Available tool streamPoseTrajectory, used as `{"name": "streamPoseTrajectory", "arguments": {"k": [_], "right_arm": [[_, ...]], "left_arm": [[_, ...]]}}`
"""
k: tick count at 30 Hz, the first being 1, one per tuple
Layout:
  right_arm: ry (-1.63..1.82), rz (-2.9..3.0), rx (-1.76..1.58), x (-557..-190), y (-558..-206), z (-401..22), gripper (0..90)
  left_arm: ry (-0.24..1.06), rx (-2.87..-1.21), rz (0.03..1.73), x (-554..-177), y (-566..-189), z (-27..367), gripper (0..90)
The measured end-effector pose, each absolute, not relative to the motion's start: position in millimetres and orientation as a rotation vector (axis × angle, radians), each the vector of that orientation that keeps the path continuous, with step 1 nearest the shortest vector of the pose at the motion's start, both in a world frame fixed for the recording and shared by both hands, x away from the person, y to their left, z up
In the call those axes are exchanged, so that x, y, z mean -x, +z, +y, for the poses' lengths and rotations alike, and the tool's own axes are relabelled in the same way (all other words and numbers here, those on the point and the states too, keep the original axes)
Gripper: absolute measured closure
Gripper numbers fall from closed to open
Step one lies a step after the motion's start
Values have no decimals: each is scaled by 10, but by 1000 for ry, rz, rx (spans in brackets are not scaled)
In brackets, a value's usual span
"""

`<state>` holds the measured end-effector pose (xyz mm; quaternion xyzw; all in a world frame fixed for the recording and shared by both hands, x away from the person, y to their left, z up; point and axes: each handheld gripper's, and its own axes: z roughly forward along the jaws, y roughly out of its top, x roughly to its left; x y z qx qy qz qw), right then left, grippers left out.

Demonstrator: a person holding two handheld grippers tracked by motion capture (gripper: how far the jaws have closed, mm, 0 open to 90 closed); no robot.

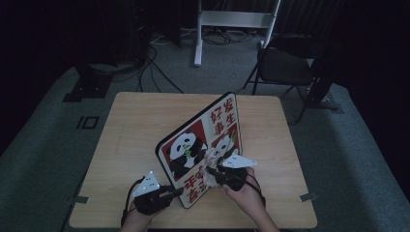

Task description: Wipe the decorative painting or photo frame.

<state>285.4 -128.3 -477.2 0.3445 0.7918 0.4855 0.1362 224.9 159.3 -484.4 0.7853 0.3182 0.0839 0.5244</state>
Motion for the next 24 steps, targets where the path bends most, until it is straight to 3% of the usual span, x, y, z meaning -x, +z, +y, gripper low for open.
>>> {"name": "streamPoseTrajectory", "arguments": {"k": [24], "right_arm": [[1252,2408,-1124,-2793,-5319,-1426,788]], "left_arm": [[200,-1877,759,-2245,-4845,1590,767]]}}
